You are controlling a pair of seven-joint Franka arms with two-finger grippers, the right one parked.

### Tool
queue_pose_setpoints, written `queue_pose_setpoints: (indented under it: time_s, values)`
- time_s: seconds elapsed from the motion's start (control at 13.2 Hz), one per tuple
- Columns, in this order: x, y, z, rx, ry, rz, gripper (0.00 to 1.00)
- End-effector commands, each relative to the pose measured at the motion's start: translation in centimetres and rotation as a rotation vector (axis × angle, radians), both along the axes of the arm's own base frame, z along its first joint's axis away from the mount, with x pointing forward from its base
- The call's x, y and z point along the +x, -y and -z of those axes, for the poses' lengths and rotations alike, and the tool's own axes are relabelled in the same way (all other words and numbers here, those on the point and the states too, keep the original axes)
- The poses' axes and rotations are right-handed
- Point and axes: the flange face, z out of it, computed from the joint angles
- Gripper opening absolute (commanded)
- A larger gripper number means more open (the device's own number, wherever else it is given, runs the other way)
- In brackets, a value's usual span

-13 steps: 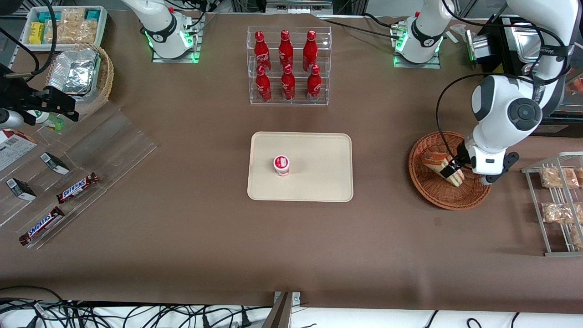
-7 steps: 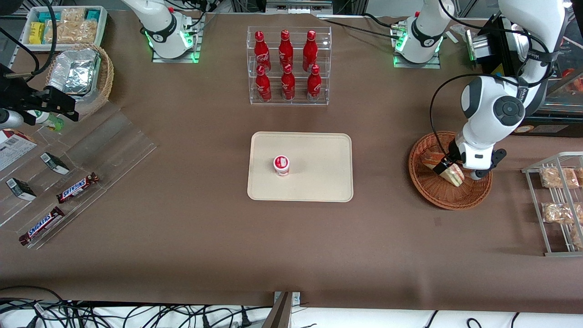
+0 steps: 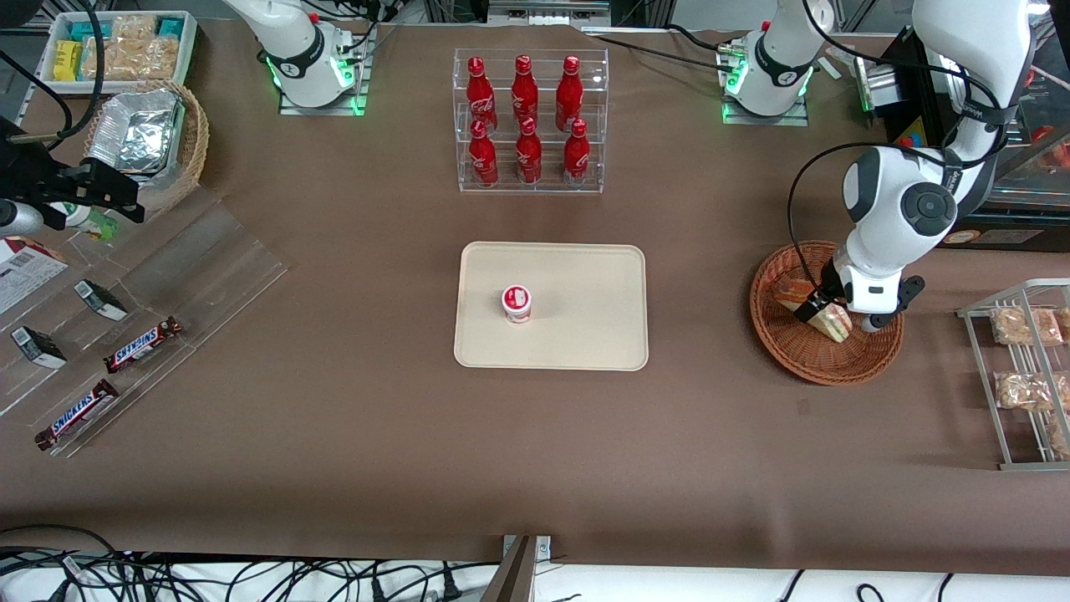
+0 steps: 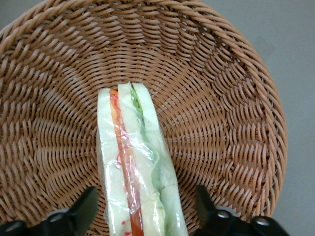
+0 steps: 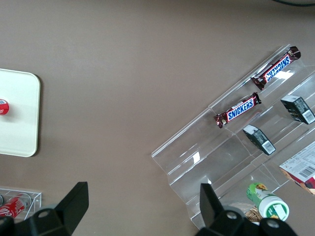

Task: Place sandwich from basket to tray
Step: 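Lower the left gripper and close it on the wrapped sandwich, then lift the sandwich and carry it toward the cream tray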

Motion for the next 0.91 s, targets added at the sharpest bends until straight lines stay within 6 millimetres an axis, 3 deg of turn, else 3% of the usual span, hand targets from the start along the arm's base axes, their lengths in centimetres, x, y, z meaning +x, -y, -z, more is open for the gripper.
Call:
queue_pose_setpoints:
  time_s: [0.0,0.23,0.38,0.53,0.83]
  values:
    - [0.0,0.0,0.4,0.023,0.004,0.032,0.00]
    - [0.0,-0.2,0.1,0.040,0.004,0.049,0.00]
    - [0.4,-0.4,-1.2,0.044,0.013,0.051,0.00]
    - [1.1,-0.4,-4.0,0.058,-0.003,0.092,0.00]
    - [3.4,-0.3,-11.5,0.087,-0.085,0.181,0.00]
